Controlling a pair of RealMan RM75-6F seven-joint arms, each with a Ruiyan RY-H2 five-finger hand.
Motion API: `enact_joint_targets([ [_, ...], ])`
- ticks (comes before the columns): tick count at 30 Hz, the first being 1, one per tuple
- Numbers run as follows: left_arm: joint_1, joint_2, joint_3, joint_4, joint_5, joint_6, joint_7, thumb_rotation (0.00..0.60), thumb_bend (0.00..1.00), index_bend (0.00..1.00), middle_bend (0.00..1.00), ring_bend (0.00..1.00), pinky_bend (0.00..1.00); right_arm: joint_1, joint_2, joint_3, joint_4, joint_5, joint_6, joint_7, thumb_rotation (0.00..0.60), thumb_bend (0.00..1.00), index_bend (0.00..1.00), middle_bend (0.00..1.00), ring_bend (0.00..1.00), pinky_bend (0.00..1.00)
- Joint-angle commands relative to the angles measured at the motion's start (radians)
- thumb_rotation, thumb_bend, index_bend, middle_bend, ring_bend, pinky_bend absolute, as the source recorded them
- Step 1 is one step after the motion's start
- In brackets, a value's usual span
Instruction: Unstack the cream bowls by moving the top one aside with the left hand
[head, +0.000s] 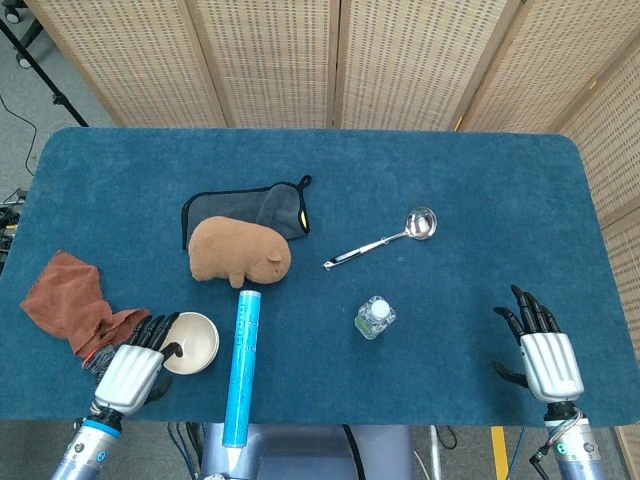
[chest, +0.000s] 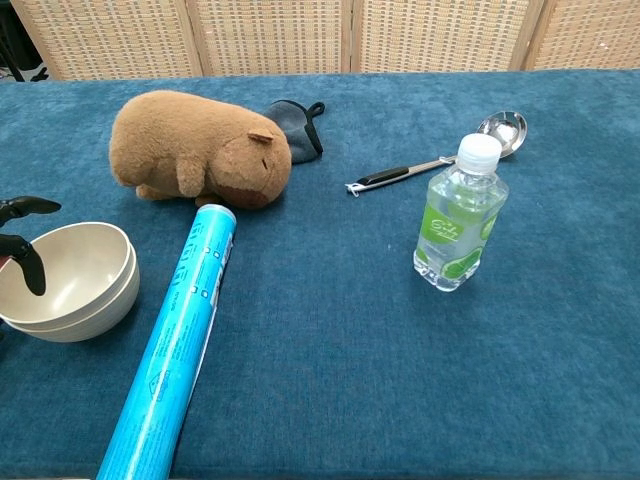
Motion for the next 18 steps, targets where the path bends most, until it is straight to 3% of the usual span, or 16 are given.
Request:
enact_joint_targets([
  [1, 0.001, -0.007, -0.002, 0.01, 0.001, 0.002, 0.002, 0.6, 0.33, 0.43, 0.05, 0.0, 0.04, 0.0, 0.0, 0.0, 0.0, 0.0, 0.0, 0.0, 0.6, 0.16, 0.22, 0.0, 0.0, 0.15],
  [18, 0.012, -0.052, -0.009, 0.074, 0.045, 0.043, 0.008, 0.6, 0.33, 0.44, 0.06, 0.0, 0.04, 0.0, 0.0, -0.003, -0.001, -0.001, -0.002, -0.003, 0.6, 0.16, 0.22, 0.0, 0.0, 0.15],
])
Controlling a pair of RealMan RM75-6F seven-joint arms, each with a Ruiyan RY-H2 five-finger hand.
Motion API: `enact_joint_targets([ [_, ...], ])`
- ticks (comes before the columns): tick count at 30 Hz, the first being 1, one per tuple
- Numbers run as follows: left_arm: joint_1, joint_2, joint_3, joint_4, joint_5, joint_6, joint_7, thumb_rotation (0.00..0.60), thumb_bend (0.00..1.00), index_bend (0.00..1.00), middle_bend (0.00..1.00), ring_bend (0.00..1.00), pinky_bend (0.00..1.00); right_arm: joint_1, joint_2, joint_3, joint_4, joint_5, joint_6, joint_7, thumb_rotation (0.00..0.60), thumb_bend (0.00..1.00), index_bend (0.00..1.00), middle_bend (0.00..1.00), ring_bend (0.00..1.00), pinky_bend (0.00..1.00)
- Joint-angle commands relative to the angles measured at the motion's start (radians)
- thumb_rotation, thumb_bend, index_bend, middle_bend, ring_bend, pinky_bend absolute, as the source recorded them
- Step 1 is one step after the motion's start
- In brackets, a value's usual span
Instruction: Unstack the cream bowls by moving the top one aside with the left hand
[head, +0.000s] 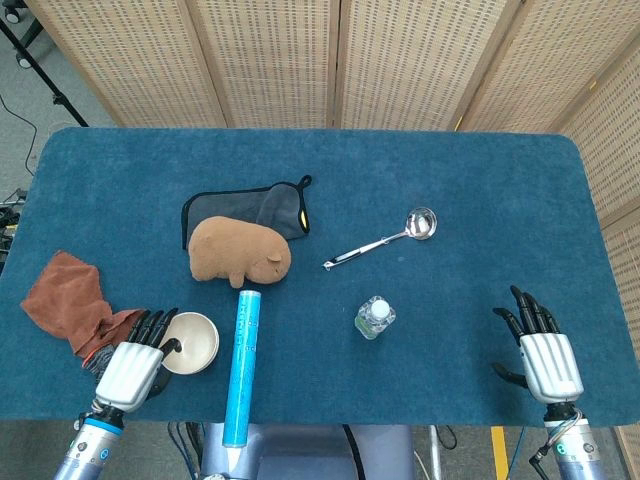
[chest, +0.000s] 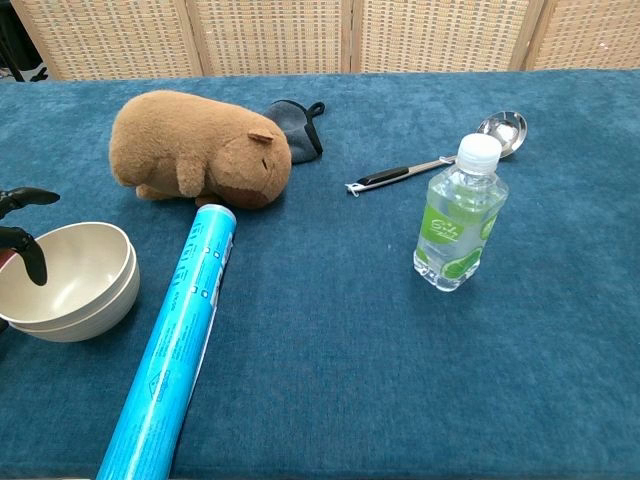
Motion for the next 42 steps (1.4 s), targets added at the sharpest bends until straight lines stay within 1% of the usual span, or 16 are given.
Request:
enact_joint_targets([
  [1, 0.001, -0.005, 0.0, 0.005, 0.001, 0.0, 0.002, 0.6, 0.34, 0.45, 0.06, 0.0, 0.04, 0.0, 0.0, 0.0, -0.001, -0.001, 0.0, 0.001, 0.6, 0.16, 0.22, 0.0, 0.0, 0.15],
  [16, 0.006, -0.033, -0.003, 0.034, 0.008, 0.005, -0.002, 0.6, 0.35, 0.55, 0.08, 0.0, 0.04, 0.0, 0.0, -0.001, 0.001, 0.0, -0.001, 0.0, 0.6, 0.16, 0.22, 0.0, 0.0, 0.15],
  [20, 0.007, -0.035, -0.001, 0.037, 0.012, 0.006, -0.001, 0.6, 0.35, 0.63, 0.09, 0.0, 0.04, 0.0, 0.0, 0.0, 0.001, 0.001, -0.001, 0.0, 0.6, 0.16, 0.22, 0.0, 0.0, 0.15],
  [24, 0.009, -0.037, 0.0, 0.04, 0.014, 0.008, -0.004, 0.6, 0.36, 0.68, 0.1, 0.0, 0.04, -0.001, 0.0, -0.001, 0.001, 0.0, 0.0, 0.0, 0.6, 0.16, 0.22, 0.0, 0.0, 0.15],
  [37, 0.009, -0.031, -0.012, 0.03, 0.025, 0.02, -0.001, 0.6, 0.36, 0.69, 0.11, 0.0, 0.04, -0.001, 0.002, -0.001, 0.0, 0.0, 0.0, 0.003, 0.6, 0.16, 0.22, 0.0, 0.0, 0.15],
  [42, 0.005, -0.018, -0.028, 0.014, 0.024, 0.029, 0.001, 0.6, 0.36, 0.69, 0.11, 0.0, 0.04, -0.002, 0.005, -0.002, -0.002, -0.001, 0.0, 0.002, 0.6, 0.16, 0.22, 0.0, 0.0, 0.15],
])
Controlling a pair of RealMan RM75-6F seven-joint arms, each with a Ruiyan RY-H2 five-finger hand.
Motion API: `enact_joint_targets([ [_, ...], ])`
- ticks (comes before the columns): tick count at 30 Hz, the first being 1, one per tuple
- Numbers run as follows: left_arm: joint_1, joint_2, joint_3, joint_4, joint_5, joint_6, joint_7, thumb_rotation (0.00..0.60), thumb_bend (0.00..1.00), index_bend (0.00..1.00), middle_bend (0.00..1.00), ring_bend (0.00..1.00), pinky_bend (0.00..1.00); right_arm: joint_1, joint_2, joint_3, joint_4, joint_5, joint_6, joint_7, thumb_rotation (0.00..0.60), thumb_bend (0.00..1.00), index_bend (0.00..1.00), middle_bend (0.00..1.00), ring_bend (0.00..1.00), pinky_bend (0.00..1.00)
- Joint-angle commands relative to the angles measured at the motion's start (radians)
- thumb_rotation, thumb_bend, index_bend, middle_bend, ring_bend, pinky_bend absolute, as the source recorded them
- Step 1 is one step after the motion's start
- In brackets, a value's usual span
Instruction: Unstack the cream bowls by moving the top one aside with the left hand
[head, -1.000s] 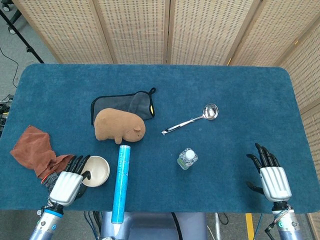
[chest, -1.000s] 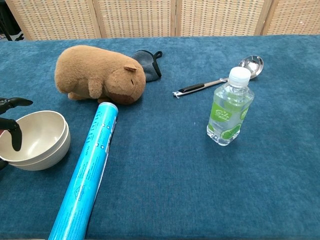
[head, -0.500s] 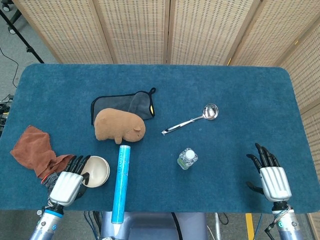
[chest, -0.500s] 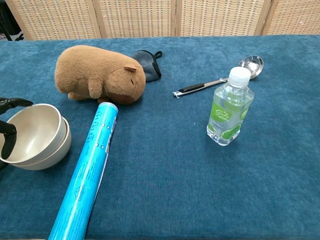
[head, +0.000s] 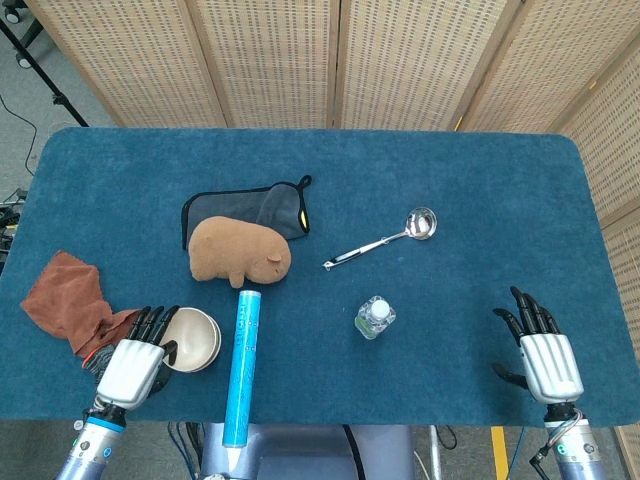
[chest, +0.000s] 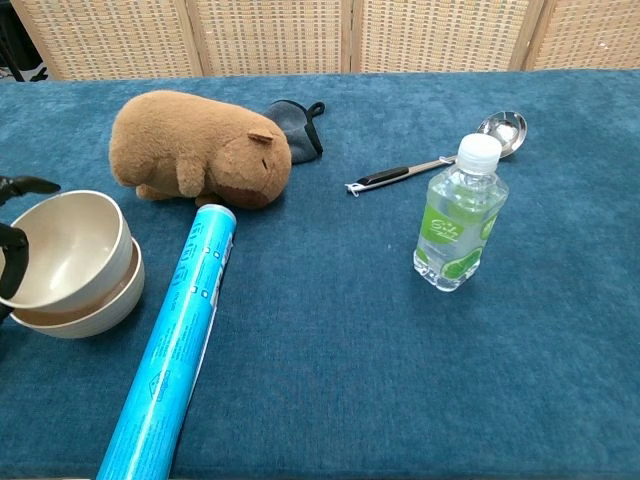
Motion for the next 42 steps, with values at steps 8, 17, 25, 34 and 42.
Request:
enact_joint_targets([
  [8, -0.01, 0.023, -0.034, -0.026, -0.016, 0.01, -0.001, 0.6, 0.36, 0.69, 0.11, 0.0, 0.04, -0.002, 0.004, -0.001, -0.004, -0.001, 0.003, -0.001, 0.6, 0.16, 0.22, 0.0, 0.0, 0.15],
  [17, -0.015, 0.071, -0.077, -0.061, -0.045, 0.033, -0.024, 0.6, 0.36, 0.69, 0.11, 0.0, 0.04, -0.005, 0.01, 0.001, -0.011, 0.004, 0.005, 0.001, 0.6, 0.16, 0.22, 0.0, 0.0, 0.15],
  [25, -0.016, 0.108, -0.09, -0.037, -0.063, 0.037, -0.058, 0.6, 0.36, 0.69, 0.11, 0.0, 0.04, -0.006, 0.01, -0.001, -0.012, 0.003, 0.003, -0.003, 0.6, 0.16, 0.22, 0.0, 0.0, 0.15],
  [34, -0.035, 0.126, -0.126, 0.031, -0.098, 0.024, -0.119, 0.6, 0.36, 0.7, 0.12, 0.0, 0.04, -0.004, 0.005, -0.003, -0.01, 0.005, -0.003, -0.013, 0.6, 0.16, 0.22, 0.0, 0.0, 0.15],
  [42, -0.055, 0.124, -0.146, 0.087, -0.131, -0.003, -0.149, 0.6, 0.36, 0.7, 0.12, 0.0, 0.04, -0.003, 0.002, -0.003, -0.009, 0.008, -0.008, -0.018, 0.6, 0.16, 0.22, 0.0, 0.0, 0.15],
])
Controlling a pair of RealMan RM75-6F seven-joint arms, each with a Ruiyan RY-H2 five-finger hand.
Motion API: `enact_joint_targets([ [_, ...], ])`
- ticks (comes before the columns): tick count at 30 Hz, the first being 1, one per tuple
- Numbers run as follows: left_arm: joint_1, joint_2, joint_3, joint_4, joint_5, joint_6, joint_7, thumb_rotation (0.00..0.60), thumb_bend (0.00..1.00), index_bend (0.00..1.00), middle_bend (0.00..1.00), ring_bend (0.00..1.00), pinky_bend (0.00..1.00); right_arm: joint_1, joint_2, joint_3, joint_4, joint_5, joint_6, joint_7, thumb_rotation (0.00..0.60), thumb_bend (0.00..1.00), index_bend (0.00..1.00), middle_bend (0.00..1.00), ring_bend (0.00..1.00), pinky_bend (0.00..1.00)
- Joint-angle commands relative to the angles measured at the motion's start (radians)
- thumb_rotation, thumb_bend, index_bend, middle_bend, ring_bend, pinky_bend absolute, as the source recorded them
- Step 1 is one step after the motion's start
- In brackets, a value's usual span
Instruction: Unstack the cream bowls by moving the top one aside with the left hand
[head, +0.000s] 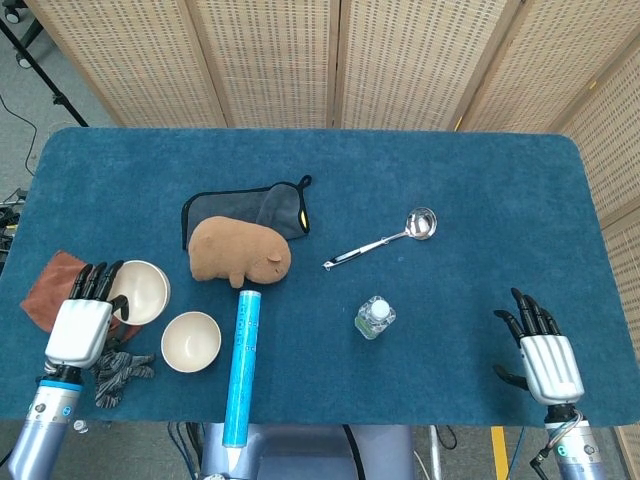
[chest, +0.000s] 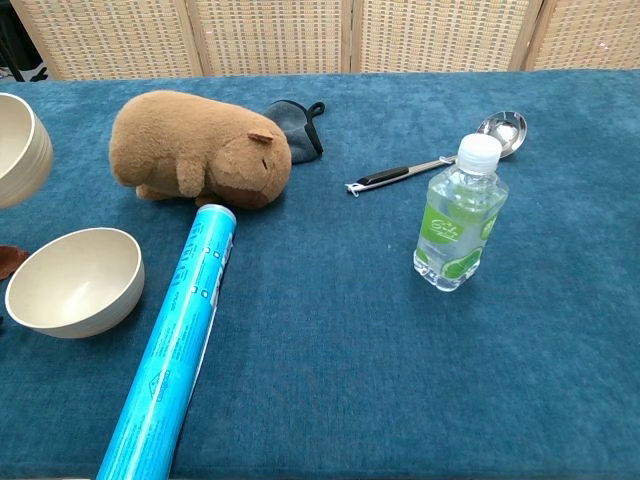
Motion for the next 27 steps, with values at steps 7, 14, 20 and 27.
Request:
enact_joint_targets([
  [7, -0.026, -0.04, -0.013, 0.11, -0.062, -0.058, -0.044, 0.6, 0.36, 0.7, 0.12, 0.0, 0.04, 0.001, -0.003, -0.001, 0.002, 0.002, -0.004, -0.006, 0.6, 0.16, 0.22, 0.0, 0.0, 0.15],
  [14, -0.052, -0.102, -0.02, 0.259, -0.091, -0.096, -0.068, 0.6, 0.36, 0.7, 0.12, 0.0, 0.04, 0.004, -0.009, -0.002, 0.005, 0.007, -0.013, -0.015, 0.6, 0.16, 0.22, 0.0, 0.0, 0.15],
  [20, -0.063, -0.133, -0.02, 0.31, -0.099, -0.109, -0.081, 0.6, 0.36, 0.71, 0.12, 0.0, 0.04, 0.005, -0.01, -0.001, 0.006, 0.01, -0.015, -0.018, 0.6, 0.16, 0.22, 0.0, 0.0, 0.15],
  [27, -0.069, -0.15, -0.018, 0.322, -0.098, -0.104, -0.079, 0.6, 0.36, 0.71, 0.13, 0.0, 0.04, 0.006, -0.011, -0.002, 0.007, 0.011, -0.017, -0.018, 0.6, 0.16, 0.22, 0.0, 0.0, 0.15],
])
